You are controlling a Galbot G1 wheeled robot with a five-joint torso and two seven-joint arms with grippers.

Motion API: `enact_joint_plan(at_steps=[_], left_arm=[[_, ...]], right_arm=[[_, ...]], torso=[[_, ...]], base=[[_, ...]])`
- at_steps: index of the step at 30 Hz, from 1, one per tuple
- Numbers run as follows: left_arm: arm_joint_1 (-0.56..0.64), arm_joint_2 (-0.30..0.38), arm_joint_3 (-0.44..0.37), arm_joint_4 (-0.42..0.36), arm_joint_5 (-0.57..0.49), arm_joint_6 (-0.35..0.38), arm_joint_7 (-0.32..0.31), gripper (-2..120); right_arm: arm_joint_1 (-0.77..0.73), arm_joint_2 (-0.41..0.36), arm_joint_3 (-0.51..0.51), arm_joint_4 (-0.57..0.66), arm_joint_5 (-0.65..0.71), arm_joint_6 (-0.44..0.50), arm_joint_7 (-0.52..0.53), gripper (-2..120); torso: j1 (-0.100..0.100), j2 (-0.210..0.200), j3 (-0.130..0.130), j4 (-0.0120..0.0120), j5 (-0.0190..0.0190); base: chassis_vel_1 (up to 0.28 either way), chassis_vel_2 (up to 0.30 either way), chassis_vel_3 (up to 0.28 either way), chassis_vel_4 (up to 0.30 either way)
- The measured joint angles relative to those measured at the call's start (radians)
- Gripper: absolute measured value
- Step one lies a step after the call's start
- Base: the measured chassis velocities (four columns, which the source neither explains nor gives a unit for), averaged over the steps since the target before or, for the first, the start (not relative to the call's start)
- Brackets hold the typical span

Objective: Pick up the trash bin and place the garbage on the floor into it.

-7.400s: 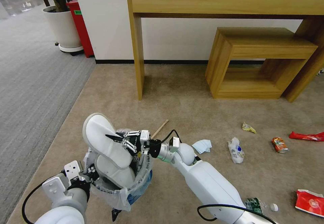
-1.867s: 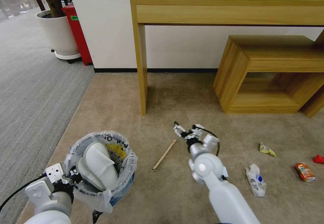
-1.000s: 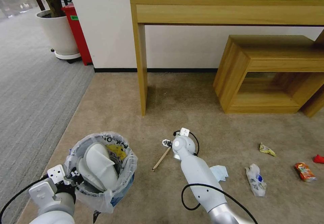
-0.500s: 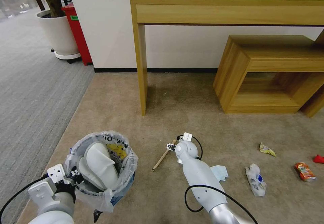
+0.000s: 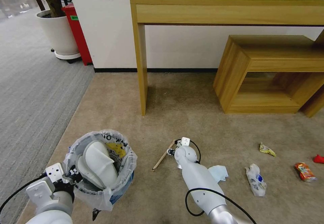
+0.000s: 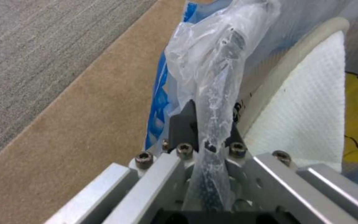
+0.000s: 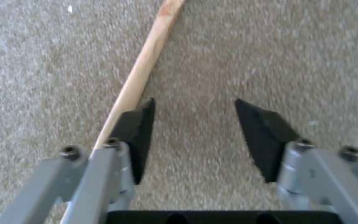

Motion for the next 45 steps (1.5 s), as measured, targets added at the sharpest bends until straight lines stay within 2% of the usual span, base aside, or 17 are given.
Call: enact_joint_plan(at_steps=[1,5,11,14,17,18,21,22,24,29,31,36,38,39,42,43,45], left_arm=[[0.001,0.002,-0.004,0.0,-0.002,0.0,0.0,0],[-0.001,0.005,-0.008,0.0,-0.008,0.0,0.0,0],[-0.005,0.004,-0.003,0.007,-0.008,0.0,-0.001,0],[-0.008,0.003,-0.002,0.01,-0.005,0.0,-0.001,0],[-0.01,0.005,-0.002,0.011,-0.004,0.0,-0.001,0],[-0.01,0.005,-0.002,0.011,-0.004,0.0,-0.001,0],[-0.011,0.005,-0.002,0.011,-0.004,0.001,-0.002,0],[-0.011,0.005,-0.002,0.011,-0.004,0.001,-0.002,0],[-0.013,0.005,-0.002,0.014,-0.004,0.001,-0.002,0],[-0.014,0.005,-0.001,0.018,-0.004,0.001,-0.002,0],[-0.018,0.004,0.003,0.021,-0.004,0.001,-0.002,0],[-0.02,0.004,0.005,0.022,-0.004,0.001,-0.001,0],[-0.019,0.005,0.004,0.022,-0.004,0.001,-0.001,0],[-0.019,0.005,0.004,0.022,-0.004,0.001,-0.001,0],[-0.014,0.006,0.0,0.022,-0.005,0.001,0.0,0],[-0.014,0.006,0.0,0.022,-0.005,0.001,0.0,0],[-0.013,0.005,0.0,0.02,-0.005,0.001,0.001,0]], right_arm=[[0.003,0.0,-0.002,-0.007,-0.01,0.003,-0.008,43],[0.006,0.0,-0.008,-0.012,-0.024,0.007,-0.023,34],[0.01,0.0,-0.015,-0.01,-0.027,0.019,-0.054,33],[0.014,0.0,-0.019,-0.009,-0.024,0.026,-0.087,39],[0.024,0.0,-0.033,-0.02,-0.032,0.045,-0.164,53],[0.024,0.0,-0.033,-0.02,-0.032,0.045,-0.164,53],[0.039,0.0,-0.043,-0.053,-0.058,0.061,-0.198,68],[0.039,0.0,-0.043,-0.053,-0.058,0.061,-0.198,68],[0.047,0.0,-0.044,-0.076,-0.072,0.07,-0.21,78],[0.05,0.0,-0.042,-0.09,-0.079,0.076,-0.223,89],[0.051,0.0,-0.04,-0.1,-0.086,0.083,-0.237,99],[0.052,0.0,-0.036,-0.112,-0.098,0.095,-0.25,99],[0.056,0.0,-0.035,-0.123,-0.112,0.105,-0.264,89],[0.056,0.0,-0.035,-0.123,-0.112,0.105,-0.264,89],[0.062,0.0,-0.034,-0.141,-0.127,0.115,-0.277,76],[0.062,0.0,-0.034,-0.141,-0.127,0.115,-0.277,76],[0.066,0.0,-0.034,-0.149,-0.132,0.12,-0.282,65]], torso=[[0.0,0.0,0.0,0.0,-0.0001],[0.0,0.0,0.0,0.0,0.0],[0.0,0.0,0.0,0.0,0.0],[0.0,0.0,0.0,-0.0001,0.0],[0.0,0.0,0.0,0.0,0.0],[0.0,0.0,0.0,0.0,0.0],[0.0,0.0,0.0,0.0,0.0],[0.0,0.0,0.0,0.0,0.0],[0.0,0.0,0.0,0.0,0.0],[0.0,0.0,0.0,-0.0001,0.0],[0.0,0.0,0.0,-0.0001,0.0],[0.0,0.0,0.0,-0.0001,0.0],[0.0,0.0,0.0,-0.0001,0.0],[0.0,0.0,0.0,-0.0001,0.0],[0.0,0.0,0.0,-0.0001,0.0],[0.0,0.0,0.0,-0.0001,0.0],[0.0,0.0,0.0,-0.0001,0.0]], base=[[0.0,0.0,0.0,0.0],[0.0,0.0,0.0,0.0],[0.0,0.0,0.0,0.0],[0.0,0.0,0.0,0.0],[0.0,0.0,0.0,0.0],[0.0,0.0,0.0,0.0],[0.0,0.0,0.0,0.0],[0.0,0.0,0.0,0.0],[0.0,0.0,0.0,0.0],[0.0,0.0,0.0,0.0],[0.0,0.0,0.0,0.0],[0.0,0.0,0.0,0.0],[0.0,0.0,0.0,0.0],[0.0,0.0,0.0,0.0],[0.0,0.0,0.0,0.0],[0.0,0.0,0.0,0.0],[0.0,0.0,0.0,0.0]])
